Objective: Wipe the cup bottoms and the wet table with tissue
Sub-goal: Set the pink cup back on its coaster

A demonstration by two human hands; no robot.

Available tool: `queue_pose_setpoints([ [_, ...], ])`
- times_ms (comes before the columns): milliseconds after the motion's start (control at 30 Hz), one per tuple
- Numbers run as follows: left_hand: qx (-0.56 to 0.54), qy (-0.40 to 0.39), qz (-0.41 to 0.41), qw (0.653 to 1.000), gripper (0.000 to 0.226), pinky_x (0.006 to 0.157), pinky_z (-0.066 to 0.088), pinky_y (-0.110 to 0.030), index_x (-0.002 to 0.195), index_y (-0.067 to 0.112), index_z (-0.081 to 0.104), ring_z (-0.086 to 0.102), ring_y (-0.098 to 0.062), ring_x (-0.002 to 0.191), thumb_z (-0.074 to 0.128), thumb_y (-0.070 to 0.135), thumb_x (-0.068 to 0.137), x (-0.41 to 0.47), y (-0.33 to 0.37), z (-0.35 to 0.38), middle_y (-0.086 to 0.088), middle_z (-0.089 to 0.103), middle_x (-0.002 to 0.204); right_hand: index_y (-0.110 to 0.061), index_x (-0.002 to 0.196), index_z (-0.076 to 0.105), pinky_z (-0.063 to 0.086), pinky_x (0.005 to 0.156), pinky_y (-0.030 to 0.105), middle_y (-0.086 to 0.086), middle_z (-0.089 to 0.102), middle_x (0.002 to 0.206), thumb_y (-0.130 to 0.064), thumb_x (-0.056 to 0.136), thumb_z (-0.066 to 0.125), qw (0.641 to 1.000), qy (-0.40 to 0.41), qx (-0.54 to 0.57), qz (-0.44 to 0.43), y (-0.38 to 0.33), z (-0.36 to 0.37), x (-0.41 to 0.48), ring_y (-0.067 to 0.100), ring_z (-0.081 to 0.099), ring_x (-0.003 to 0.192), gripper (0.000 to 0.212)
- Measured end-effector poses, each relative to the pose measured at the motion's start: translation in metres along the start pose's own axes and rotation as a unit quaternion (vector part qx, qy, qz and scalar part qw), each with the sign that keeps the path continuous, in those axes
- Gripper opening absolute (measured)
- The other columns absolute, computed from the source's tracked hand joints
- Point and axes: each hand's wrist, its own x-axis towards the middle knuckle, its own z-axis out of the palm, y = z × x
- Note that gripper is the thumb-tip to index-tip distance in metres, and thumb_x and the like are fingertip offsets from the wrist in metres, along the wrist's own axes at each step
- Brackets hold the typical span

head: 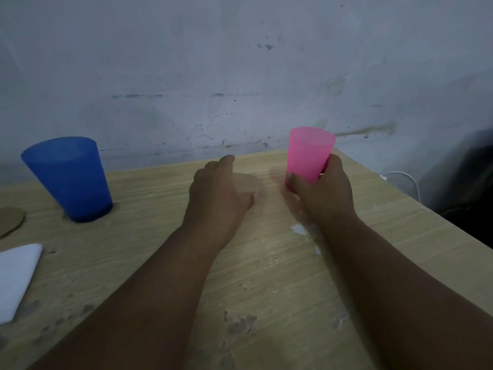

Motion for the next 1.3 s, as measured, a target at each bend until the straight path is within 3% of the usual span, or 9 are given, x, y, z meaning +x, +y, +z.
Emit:
queue_pose_setpoints([
  [200,0.023,-0.02,-0.019,0.999,0.087,0.107,0.043,-0.043,0.151,0.018,0.04,0.048,-0.027,0.131,0.082,0.041,0.08,0.005,-0.009,0.007,-0.008,0.054,0.141,-0.022,0.116,0.05,0.053,0.077,0.037,-0.007,0.064,0.103,-0.047,0.069,0.078,0.999,-0.021,0.011,-0.024,-0.002,0.0,-0.003,0.018,0.063,0.093,0.06],
  [300,0.0,-0.026,-0.041,0.999,0.097,0.11,0.04,-0.04,0.153,0.019,0.038,0.045,-0.026,0.135,0.086,0.045,0.073,0.006,-0.009,0.004,-0.007,0.049,0.147,-0.023,0.115,0.052,0.045,0.063,0.024,-0.011,0.062,0.099,-0.048,0.069,0.079,0.998,-0.038,0.015,-0.041,-0.007,0.002,-0.006,0.011,0.062,0.088,0.059],
  [400,-0.001,-0.034,-0.055,0.998,0.106,0.111,0.036,-0.038,0.154,0.017,0.037,0.039,-0.027,0.14,0.088,0.05,0.067,0.002,-0.009,-0.003,-0.007,0.043,0.151,-0.022,0.118,0.053,0.042,0.061,0.017,-0.013,0.061,0.101,-0.046,0.068,0.082,0.995,-0.057,0.03,-0.07,-0.017,0.006,-0.013,0.007,0.06,0.087,0.063],
  [533,-0.007,-0.027,-0.052,0.998,0.072,0.111,0.038,-0.036,0.149,0.017,0.046,0.041,-0.024,0.14,0.069,0.026,0.081,-0.009,-0.021,-0.019,-0.005,0.048,0.15,-0.022,0.122,0.053,0.047,0.066,0.02,-0.013,0.063,0.106,-0.045,0.068,0.084,0.989,-0.087,0.076,-0.089,-0.038,0.021,-0.023,0.005,0.062,0.091,0.066],
  [700,0.025,-0.008,-0.092,0.995,0.05,0.103,0.045,-0.039,0.138,0.014,0.056,0.049,-0.026,0.131,0.053,0.02,0.088,-0.01,-0.026,-0.034,-0.007,0.056,0.139,-0.023,0.125,0.05,0.043,0.065,0.015,-0.016,0.059,0.107,-0.044,0.072,0.081,0.981,-0.126,0.062,-0.132,-0.054,0.041,-0.031,0.0,0.059,0.092,0.064],
  [833,0.106,-0.054,-0.087,0.989,0.027,0.088,0.042,-0.039,0.11,0.01,0.06,0.05,-0.033,0.116,0.051,0.019,0.086,-0.009,-0.029,-0.038,-0.012,0.059,0.12,-0.024,0.124,0.05,0.039,0.063,0.013,-0.015,0.058,0.105,-0.044,0.073,0.08,0.983,-0.123,0.046,-0.128,-0.054,0.051,-0.032,-0.007,0.054,0.086,0.062],
  [1000,0.136,-0.064,-0.076,0.986,0.032,0.095,0.04,-0.04,0.115,0.01,0.059,0.046,-0.032,0.12,0.049,0.023,0.087,-0.008,-0.03,-0.034,-0.012,0.056,0.124,-0.023,0.125,0.05,0.039,0.062,0.012,-0.017,0.056,0.103,-0.045,0.072,0.08,0.986,-0.111,0.039,-0.118,-0.053,0.054,-0.034,-0.009,0.053,0.084,0.065],
  [1167,0.142,-0.067,-0.074,0.985,0.033,0.097,0.04,-0.042,0.116,0.011,0.058,0.046,-0.032,0.119,0.049,0.026,0.088,-0.007,-0.03,-0.032,-0.011,0.056,0.124,-0.023,0.125,0.05,0.046,0.066,0.017,-0.015,0.061,0.107,-0.049,0.07,0.081,0.986,-0.11,0.039,-0.12,-0.05,0.056,-0.037,0.001,0.059,0.09,0.068],
  [1300,0.144,-0.065,-0.074,0.985,0.033,0.099,0.039,-0.043,0.117,0.01,0.058,0.046,-0.033,0.12,0.046,0.028,0.092,-0.008,-0.029,-0.03,-0.012,0.055,0.124,-0.025,0.134,0.041,0.052,0.072,0.021,-0.017,0.06,0.108,-0.05,0.067,0.082,0.982,-0.132,0.048,-0.124,-0.049,0.055,-0.04,0.0,0.062,0.091,0.083],
])
